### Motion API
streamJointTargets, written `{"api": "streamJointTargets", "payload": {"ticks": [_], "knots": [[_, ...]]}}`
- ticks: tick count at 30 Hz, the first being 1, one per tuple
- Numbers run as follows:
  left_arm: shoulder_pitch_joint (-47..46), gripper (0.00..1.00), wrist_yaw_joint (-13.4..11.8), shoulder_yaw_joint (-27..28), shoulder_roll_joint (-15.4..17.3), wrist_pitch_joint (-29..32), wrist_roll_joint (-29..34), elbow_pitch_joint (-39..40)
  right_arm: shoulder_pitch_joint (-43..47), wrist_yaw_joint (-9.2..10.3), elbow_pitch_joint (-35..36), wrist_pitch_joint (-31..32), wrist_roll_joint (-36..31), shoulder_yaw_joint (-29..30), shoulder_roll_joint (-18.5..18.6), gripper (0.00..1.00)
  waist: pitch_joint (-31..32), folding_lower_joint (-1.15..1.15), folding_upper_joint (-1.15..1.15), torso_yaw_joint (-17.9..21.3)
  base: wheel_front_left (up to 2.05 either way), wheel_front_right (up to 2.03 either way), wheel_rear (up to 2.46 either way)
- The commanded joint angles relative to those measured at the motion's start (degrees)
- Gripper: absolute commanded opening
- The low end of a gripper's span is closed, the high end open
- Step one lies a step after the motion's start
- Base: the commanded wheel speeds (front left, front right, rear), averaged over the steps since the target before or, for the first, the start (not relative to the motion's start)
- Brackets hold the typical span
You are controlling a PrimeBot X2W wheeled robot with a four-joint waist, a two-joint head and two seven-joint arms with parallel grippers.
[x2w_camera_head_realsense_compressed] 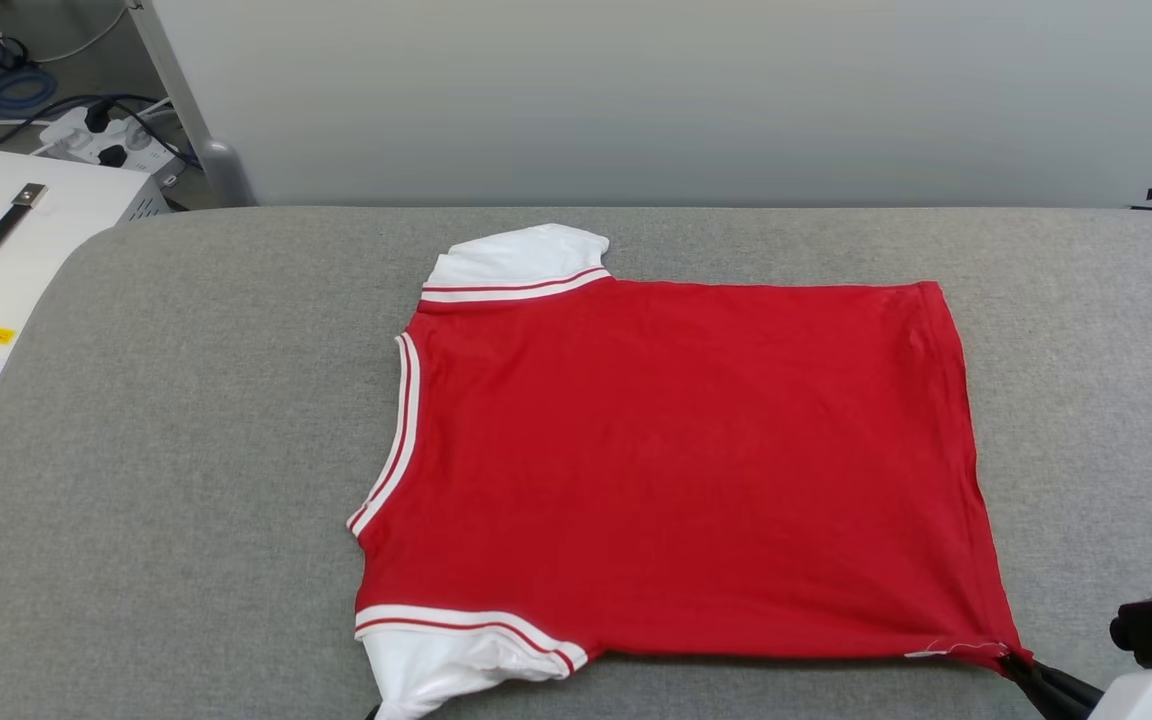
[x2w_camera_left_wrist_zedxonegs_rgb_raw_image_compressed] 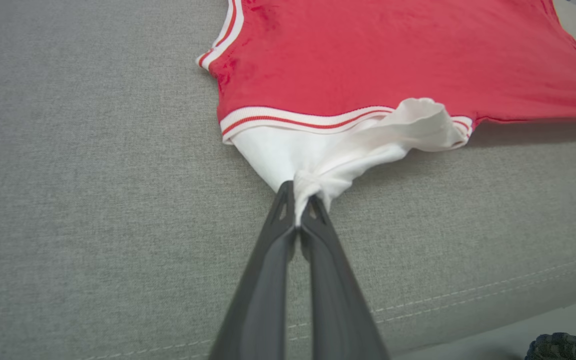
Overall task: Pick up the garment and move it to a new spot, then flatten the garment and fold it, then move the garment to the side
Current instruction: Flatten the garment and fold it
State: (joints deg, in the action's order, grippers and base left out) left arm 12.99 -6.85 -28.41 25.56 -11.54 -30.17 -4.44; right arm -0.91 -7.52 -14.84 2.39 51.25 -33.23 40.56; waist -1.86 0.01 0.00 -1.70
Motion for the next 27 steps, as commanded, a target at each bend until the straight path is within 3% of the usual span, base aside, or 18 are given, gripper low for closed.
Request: {"api": "streamJointTargets", "payload": {"ticks": [1, 8, 19, 20, 27], "knots": [[0.4, 0.0, -0.1, -0.1, 0.4, 0.2, 0.2, 0.3, 0.9, 0.03, 0.6, 0.4, -0.9, 1.1, -0.2, 0.0, -0.1, -0.01, 0.0, -0.1, 0.0, 0.0, 0.0], [-5.7, 0.0, 0.9, 0.7, 1.8, 0.1, 1.9, -0.3, 1.6, 0.03, 3.6, 2.1, -3.3, 7.4, -2.6, 0.0, -0.7, -0.01, 0.0, 0.1, 0.0, 0.0, 0.0], [-23.5, 0.0, 6.8, 0.1, 5.4, 3.8, 5.7, -4.4, -3.5, 0.03, 8.1, 6.6, -7.6, 13.4, -8.0, 0.0, -5.5, -0.01, 0.0, 2.6, 0.0, 0.0, 0.0], [-28.2, 0.0, 9.0, -0.2, 6.1, 4.5, 6.3, -7.2, -5.9, 0.03, 8.2, 7.6, -8.1, 14.1, -9.0, 0.0, -7.5, -0.01, 0.0, 3.6, 0.0, 0.0, 0.0], [-37.9, 0.0, 12.5, -1.7, 5.4, 4.6, 6.4, -16.3, -13.5, 0.03, 4.8, 9.2, -8.5, 13.7, -10.7, 0.0, -11.7, -0.01, 0.0, 5.1, 0.0, 0.0, 0.0]]}}
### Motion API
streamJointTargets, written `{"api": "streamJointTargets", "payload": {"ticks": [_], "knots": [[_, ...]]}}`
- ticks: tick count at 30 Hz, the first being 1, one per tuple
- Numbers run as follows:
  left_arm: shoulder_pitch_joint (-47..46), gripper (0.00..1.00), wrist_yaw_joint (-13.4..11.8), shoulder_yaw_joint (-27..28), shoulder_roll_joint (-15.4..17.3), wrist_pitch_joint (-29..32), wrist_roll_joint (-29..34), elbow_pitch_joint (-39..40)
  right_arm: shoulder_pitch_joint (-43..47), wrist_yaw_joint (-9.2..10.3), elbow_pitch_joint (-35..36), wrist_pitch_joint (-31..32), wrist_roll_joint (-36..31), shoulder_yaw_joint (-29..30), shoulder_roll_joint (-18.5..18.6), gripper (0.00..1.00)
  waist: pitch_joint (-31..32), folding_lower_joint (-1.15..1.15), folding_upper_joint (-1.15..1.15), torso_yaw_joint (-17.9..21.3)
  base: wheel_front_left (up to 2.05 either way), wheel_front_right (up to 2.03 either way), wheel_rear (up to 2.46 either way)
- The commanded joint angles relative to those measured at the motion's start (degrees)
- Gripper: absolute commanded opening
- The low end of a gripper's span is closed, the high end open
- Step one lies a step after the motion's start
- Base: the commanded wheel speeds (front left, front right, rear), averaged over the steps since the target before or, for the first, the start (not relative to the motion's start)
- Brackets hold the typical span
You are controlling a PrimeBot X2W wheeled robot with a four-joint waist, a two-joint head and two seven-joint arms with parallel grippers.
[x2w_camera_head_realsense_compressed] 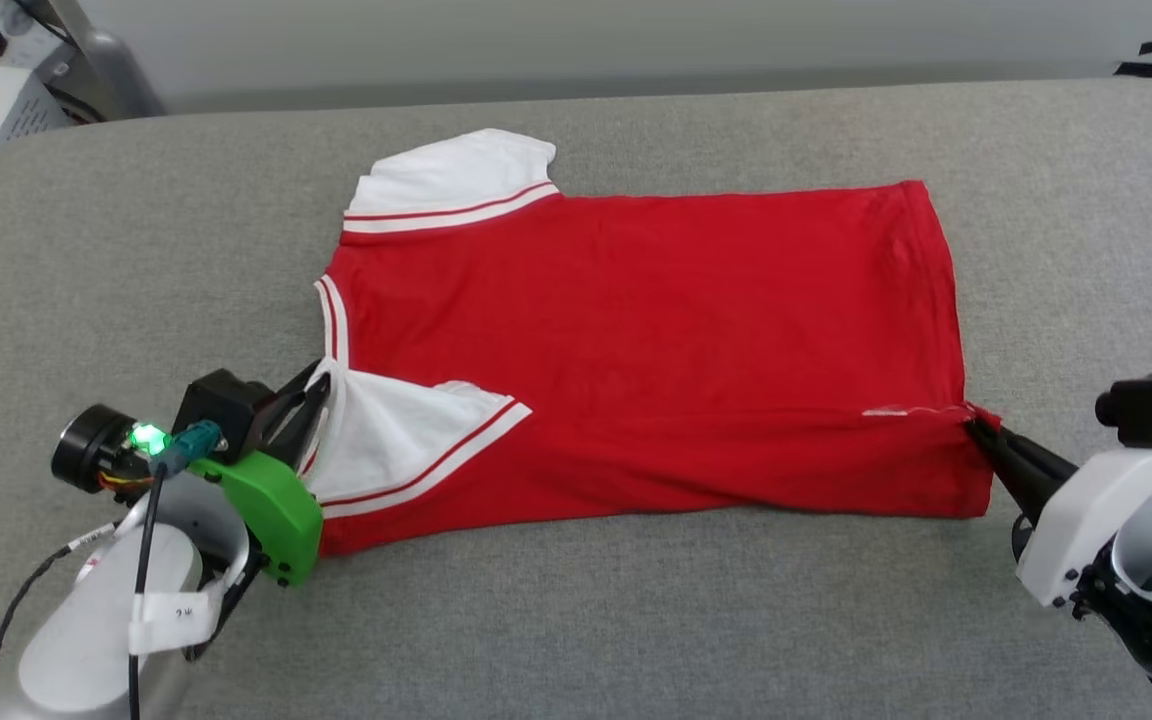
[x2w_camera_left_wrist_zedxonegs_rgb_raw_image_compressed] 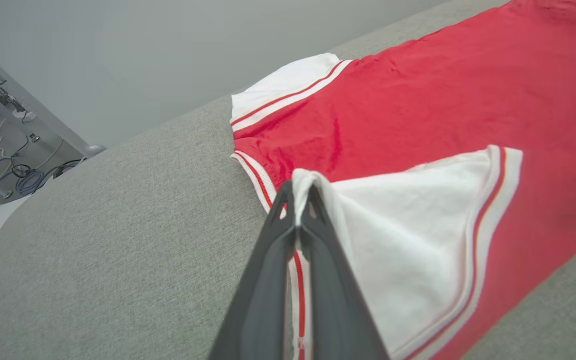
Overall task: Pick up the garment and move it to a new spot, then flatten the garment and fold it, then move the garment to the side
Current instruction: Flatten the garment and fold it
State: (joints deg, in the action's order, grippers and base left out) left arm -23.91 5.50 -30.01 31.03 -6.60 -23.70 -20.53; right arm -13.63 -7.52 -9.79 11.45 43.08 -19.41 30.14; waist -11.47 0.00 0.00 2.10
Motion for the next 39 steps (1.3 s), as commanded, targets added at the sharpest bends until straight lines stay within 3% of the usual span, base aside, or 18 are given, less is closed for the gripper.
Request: {"api": "streamJointTargets", "payload": {"ticks": [1, 11, 12, 19, 20, 21, 22, 23, 31, 39], "knots": [[-2.1, 0.0, 0.4, -0.4, -0.1, -0.5, 0.0, -1.5, -1.8, 0.03, -1.0, 0.2, -0.2, -0.3, -0.5, 0.0, -2.6, 0.0, 0.0, 1.4, 0.0, 0.0, 0.0], [-11.4, 0.0, 1.9, -5.0, -2.0, -3.8, -0.5, -14.8, -12.2, 0.03, -10.5, -2.1, 0.2, -4.9, -2.0, 0.0, -6.6, 0.0, 0.0, 1.6, 0.0, 0.0, 0.0], [-13.8, 0.0, 2.0, -7.8, -3.0, -4.5, -1.5, -19.6, -15.1, 0.03, -14.9, -2.5, 0.2, -7.3, -2.3, 0.0, -7.6, 0.0, 0.0, 1.3, 0.0, 0.0, 0.0], [-15.5, 0.0, 2.0, -13.8, -4.7, -6.1, -5.7, -25.3, -17.8, 0.03, -21.0, -5.2, 0.7, -11.9, -3.1, 0.0, -8.1, 0.0, 0.0, 0.8, 0.0, 0.0, 0.0], [-15.8, 0.04, 2.0, -14.4, -4.9, -6.4, -6.5, -25.9, -18.0, 0.03, -21.6, -5.8, 1.1, -12.4, -3.1, 0.0, -7.9, 0.0, 0.0, 0.6, 0.0, 0.0, 0.0], [-16.1, 0.38, 2.0, -14.8, -5.1, -6.7, -7.1, -26.3, -18.0, 0.03, -22.0, -6.5, 1.3, -12.5, -3.0, 0.13, -7.6, 0.0, 0.0, 0.4, 0.0, 0.0, 0.0], [-16.6, 1.0, 2.0, -15.0, -5.0, -7.1, -7.4, -26.7, -18.0, 0.03, -22.4, -7.2, 1.8, -12.5, -3.0, 0.85, -7.2, 0.0, 0.0, 0.1, 0.0, 0.0, 0.0], [-17.0, 1.0, 2.0, -15.1, -5.0, -7.4, -7.7, -26.9, -18.0, 0.03, -22.5, -8.0, 2.1, -12.5, -2.8, 1.0, -6.8, 0.0, 0.0, -0.2, 0.0, 0.0, 0.0], [-18.7, 1.0, 2.0, -15.5, -2.1, -7.7, -11.8, -24.7, -15.3, 0.03, -19.7, -14.4, 3.4, -11.8, -0.4, 1.0, -1.7, 0.0, 0.0, -1.9, 0.0, 0.0, 0.0], [-21.1, 1.0, 2.0, -19.8, 3.7, 2.1, -18.7, -16.5, -11.6, 0.03, -15.0, -15.6, 3.4, -8.0, 2.1, 1.0, 2.6, 0.0, 0.0, -3.3, 0.0, 0.0, 0.0]]}}
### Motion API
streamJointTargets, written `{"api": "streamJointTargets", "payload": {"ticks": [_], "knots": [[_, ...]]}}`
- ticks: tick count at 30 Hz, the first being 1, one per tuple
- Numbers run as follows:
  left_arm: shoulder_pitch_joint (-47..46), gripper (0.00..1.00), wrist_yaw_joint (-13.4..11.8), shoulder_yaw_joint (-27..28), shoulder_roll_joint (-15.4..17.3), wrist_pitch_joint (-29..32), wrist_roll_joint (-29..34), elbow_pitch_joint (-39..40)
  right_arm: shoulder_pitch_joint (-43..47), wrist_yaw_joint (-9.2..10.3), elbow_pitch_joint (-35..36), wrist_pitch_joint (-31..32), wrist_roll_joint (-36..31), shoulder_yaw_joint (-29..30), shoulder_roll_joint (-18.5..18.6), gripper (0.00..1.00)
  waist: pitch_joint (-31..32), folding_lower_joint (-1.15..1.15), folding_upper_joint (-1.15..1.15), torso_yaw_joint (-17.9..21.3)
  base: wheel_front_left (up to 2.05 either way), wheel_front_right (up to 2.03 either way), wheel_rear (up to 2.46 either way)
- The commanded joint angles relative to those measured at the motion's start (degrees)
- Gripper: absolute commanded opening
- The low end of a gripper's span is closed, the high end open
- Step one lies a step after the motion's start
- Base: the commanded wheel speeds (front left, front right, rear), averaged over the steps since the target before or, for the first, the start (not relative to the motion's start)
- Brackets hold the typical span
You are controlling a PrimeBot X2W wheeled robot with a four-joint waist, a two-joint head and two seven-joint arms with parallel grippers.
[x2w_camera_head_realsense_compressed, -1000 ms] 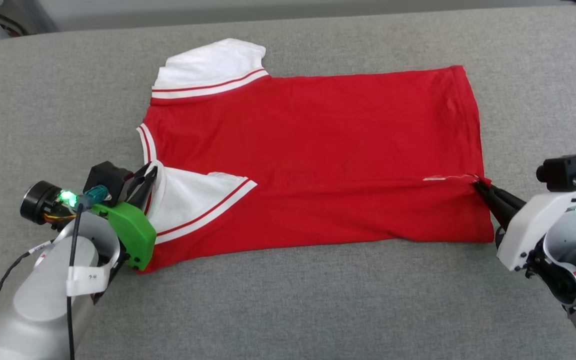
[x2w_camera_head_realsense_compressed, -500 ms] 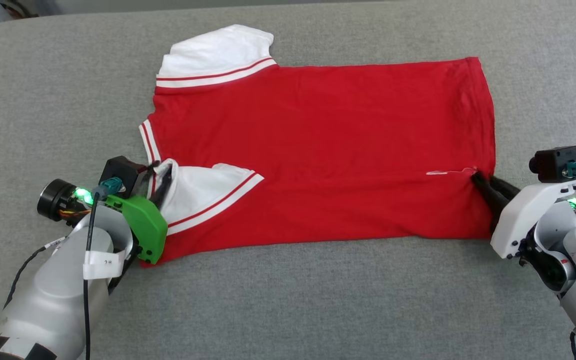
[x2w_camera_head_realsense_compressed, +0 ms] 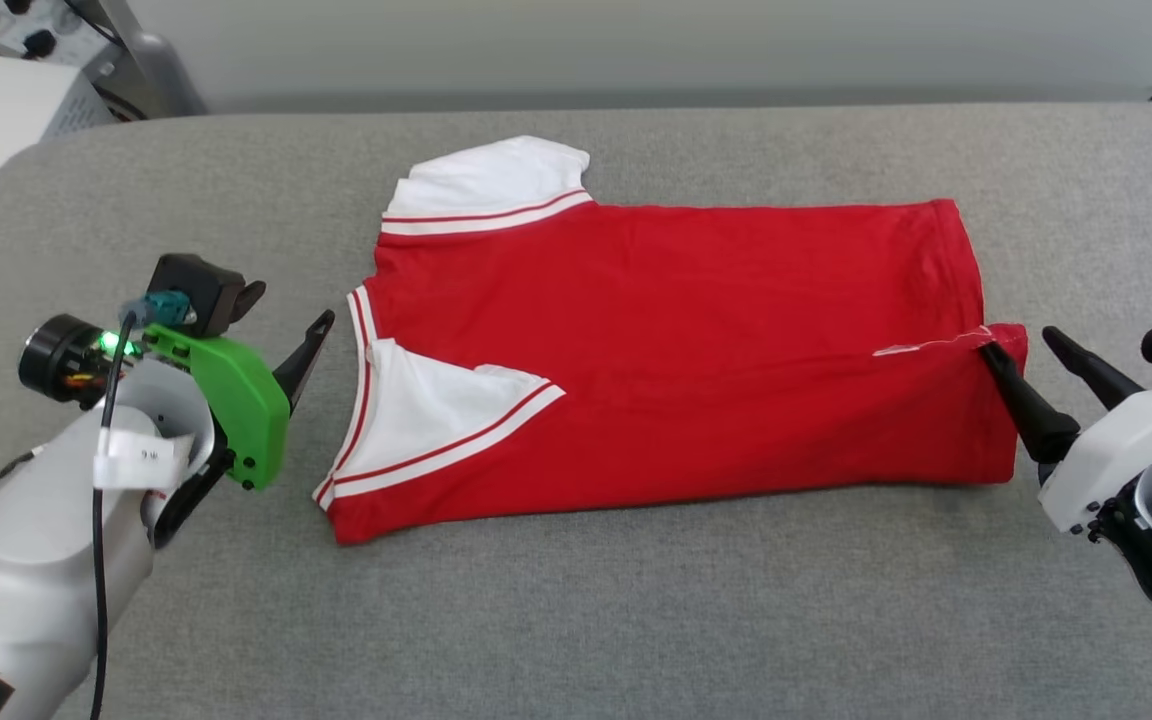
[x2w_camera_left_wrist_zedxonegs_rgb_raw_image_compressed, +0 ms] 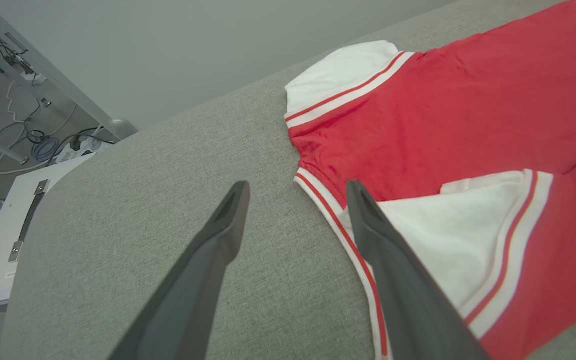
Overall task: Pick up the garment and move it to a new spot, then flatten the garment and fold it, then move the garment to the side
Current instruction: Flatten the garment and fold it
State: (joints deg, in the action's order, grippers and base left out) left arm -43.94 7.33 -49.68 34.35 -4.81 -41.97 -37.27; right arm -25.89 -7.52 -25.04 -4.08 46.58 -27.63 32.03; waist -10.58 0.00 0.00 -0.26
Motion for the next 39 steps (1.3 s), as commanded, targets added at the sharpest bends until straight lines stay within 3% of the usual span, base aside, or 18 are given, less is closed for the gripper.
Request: {"api": "streamJointTargets", "payload": {"ticks": [1, 2, 10, 17, 23, 30, 39], "knots": [[-1.5, 1.0, 0.1, -0.9, 1.2, 2.3, -1.4, 1.7, 1.1, 0.03, 0.9, 0.2, -0.3, 1.0, 0.5, 1.0, 2.1, 0.0, 0.0, -1.0, 0.0, 0.0, 0.0], [-2.4, 1.0, 0.1, -2.2, 2.8, 5.9, -3.0, 4.0, 1.8, 0.03, 1.9, 1.1, -0.6, 2.4, 0.6, 1.0, 2.7, 0.0, 0.0, -0.9, 0.0, 0.0, 0.0], [-4.3, 1.0, 0.2, -6.8, 6.6, 23.5, -14.3, 13.1, 5.1, 0.03, 3.7, 6.7, -0.6, 6.5, -0.3, 1.0, 3.7, 0.0, 0.0, -0.8, 0.0, 0.0, 0.0], [-6.1, 1.0, 0.2, -11.0, 7.3, 39.2, -21.3, 17.8, 6.4, 0.03, 2.6, 9.4, -1.8, 8.3, -1.6, 1.0, 2.7, 0.0, 0.0, -0.8, 0.0, 0.0, 0.0], [-5.7, 1.0, 0.2, -14.0, 5.9, 43.0, -21.3, 15.7, 4.5, 0.03, 1.8, 10.0, -3.5, 8.0, -3.5, 1.0, 0.1, 0.0, 0.0, 0.5, 0.0, 0.0, 0.0], [-3.8, 1.0, 0.2, -15.3, 3.9, 41.8, -23.0, 8.3, 0.8, 0.03, 1.0, 9.3, -4.7, 5.2, -5.2, 1.0, -4.7, 0.0, 0.0, 2.8, 0.0, 0.0, 0.0], [-1.6, 1.0, 0.2, -17.9, 2.2, 41.6, -26.5, 6.5, -1.5, 0.03, 0.4, 6.1, -5.0, 3.8, -4.7, 1.0, -6.1, 0.0, 0.0, 3.4, 0.0, 0.0, 0.0]]}}
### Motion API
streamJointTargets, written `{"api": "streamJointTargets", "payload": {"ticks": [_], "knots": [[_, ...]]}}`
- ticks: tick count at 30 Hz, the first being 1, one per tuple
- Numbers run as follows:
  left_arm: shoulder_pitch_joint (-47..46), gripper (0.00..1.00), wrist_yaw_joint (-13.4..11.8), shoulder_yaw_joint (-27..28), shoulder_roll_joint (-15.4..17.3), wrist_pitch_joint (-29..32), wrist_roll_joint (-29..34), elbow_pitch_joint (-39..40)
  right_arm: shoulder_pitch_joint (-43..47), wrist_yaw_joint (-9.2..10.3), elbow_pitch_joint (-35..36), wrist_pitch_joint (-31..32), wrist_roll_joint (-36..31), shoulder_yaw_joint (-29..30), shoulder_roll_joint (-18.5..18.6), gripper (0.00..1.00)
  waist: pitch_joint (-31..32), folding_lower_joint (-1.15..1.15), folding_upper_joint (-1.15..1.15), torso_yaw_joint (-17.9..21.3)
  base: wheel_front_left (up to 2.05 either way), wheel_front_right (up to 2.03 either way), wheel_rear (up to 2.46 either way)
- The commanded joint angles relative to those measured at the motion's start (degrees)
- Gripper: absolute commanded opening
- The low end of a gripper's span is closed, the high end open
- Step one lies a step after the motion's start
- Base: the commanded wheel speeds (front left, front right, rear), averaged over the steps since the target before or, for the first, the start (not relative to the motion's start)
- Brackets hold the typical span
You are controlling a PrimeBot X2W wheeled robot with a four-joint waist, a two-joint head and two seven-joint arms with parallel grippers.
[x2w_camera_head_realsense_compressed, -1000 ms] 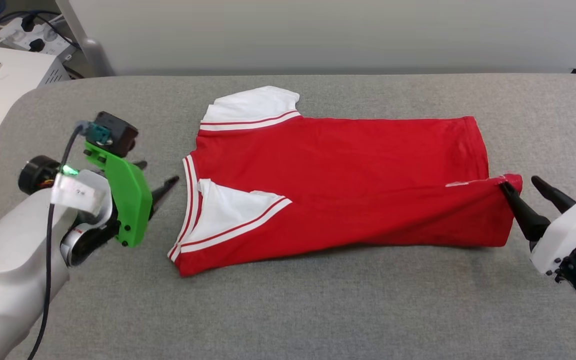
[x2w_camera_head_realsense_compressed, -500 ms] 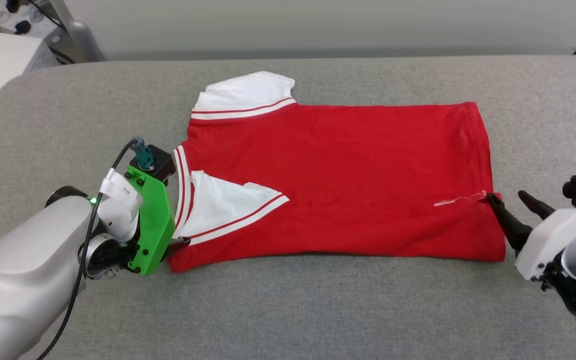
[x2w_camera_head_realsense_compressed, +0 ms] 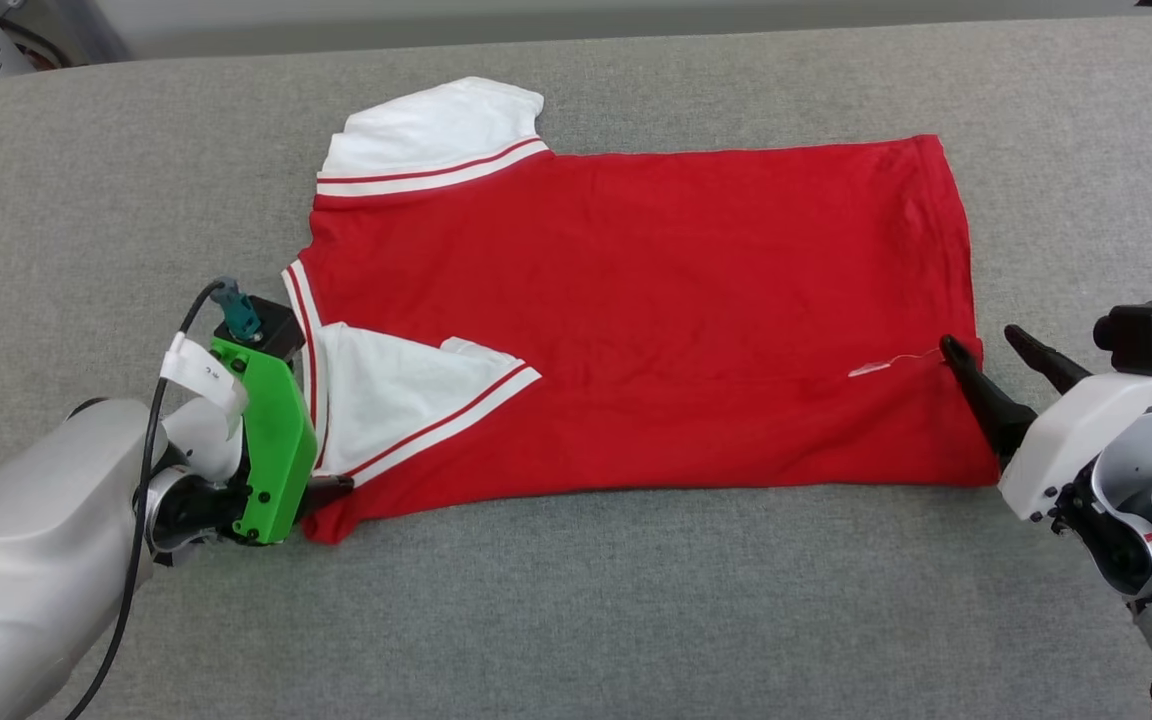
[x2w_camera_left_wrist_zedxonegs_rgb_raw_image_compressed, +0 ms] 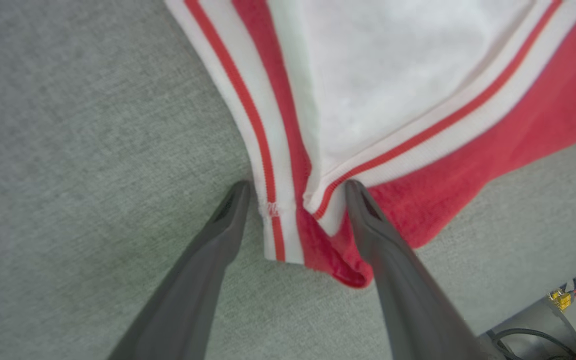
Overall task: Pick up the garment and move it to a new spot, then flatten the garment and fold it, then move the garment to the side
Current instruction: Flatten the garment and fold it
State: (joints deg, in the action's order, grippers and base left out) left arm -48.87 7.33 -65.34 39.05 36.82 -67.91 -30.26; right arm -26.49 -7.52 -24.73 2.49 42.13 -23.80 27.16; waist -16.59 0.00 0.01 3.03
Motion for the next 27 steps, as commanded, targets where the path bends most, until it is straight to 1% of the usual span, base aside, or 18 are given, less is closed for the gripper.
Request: {"api": "streamJointTargets", "payload": {"ticks": [1, 2, 4, 8, 10, 14, 16, 21, 24, 27], "knots": [[3.5, 0.4, 0.2, -2.5, -2.6, -0.2, -0.9, -0.4, -1.1, 0.03, 0.3, -0.8, -0.6, -0.2, 0.3, 1.0, 0.0, 0.0, -0.01, 0.2, 0.0, 0.0, 0.0], [3.6, 0.0, 0.2, -2.8, -2.6, -0.8, -1.1, -0.2, -1.2, 0.03, 0.7, -1.2, -0.7, -0.1, 0.5, 1.0, 0.2, 0.0, -0.01, 0.1, 0.0, 0.0, 0.0], [3.7, 0.0, 0.2, -3.2, -2.4, -2.0, -1.4, -0.2, -1.4, 0.03, 1.8, -1.7, -0.8, 0.1, 0.9, 1.0, 0.6, 0.0, -0.01, 0.1, 0.0, 0.0, 0.0], [3.4, 0.0, 0.2, -2.4, -1.6, -6.8, -1.8, 0.3, -1.3, 0.03, 4.6, -1.3, -1.4, 0.8, 2.8, 1.0, 1.8, 0.0, -0.01, 0.0, 0.0, 0.0, 0.0], [3.1, 0.0, 0.2, -2.1, -0.8, -9.8, -1.3, 0.6, -1.0, 0.03, 6.4, -0.2, -1.6, 1.5, 4.3, 1.0, 2.6, 0.0, -0.01, -0.2, 0.0, 0.0, 0.0], [3.3, 0.0, 0.2, -1.1, 0.9, -14.9, -1.1, 2.7, -0.2, 0.03, 11.0, 3.8, -2.3, 3.0, 8.2, 1.0, 4.1, 0.0, -0.01, -0.5, 0.0, 0.0, 0.0], [3.4, 0.0, 0.2, -1.1, 2.0, -17.0, -0.1, 3.6, 0.3, 0.03, 13.4, 6.8, -2.1, 3.9, 10.4, 1.0, 4.7, 0.0, -0.01, -0.8, 0.0, 0.0, 0.0], [3.7, 0.0, 0.0, -1.3, 3.8, -19.4, 1.9, 6.3, 1.2, 0.03, 19.4, 17.9, 0.1, 4.6, 15.9, 1.0, 5.9, 0.0, -0.01, -1.7, 0.0, 0.0, 0.0], [3.7, 0.0, -0.6, -1.3, 4.4, -19.9, 2.5, 8.5, 2.1, 0.03, 21.9, 26.2, 2.9, 4.2, 18.3, 1.0, 6.2, 0.0, -0.01, -2.3, 0.0, 0.0, 0.0], [3.4, 0.0, -1.4, -1.4, 4.8, -20.0, 3.3, 10.7, 3.0, 0.03, 23.0, 33.4, 4.9, 3.8, 19.5, 1.0, 6.1, 0.0, -0.01, -2.8, 0.0, 0.0, 0.0]]}}
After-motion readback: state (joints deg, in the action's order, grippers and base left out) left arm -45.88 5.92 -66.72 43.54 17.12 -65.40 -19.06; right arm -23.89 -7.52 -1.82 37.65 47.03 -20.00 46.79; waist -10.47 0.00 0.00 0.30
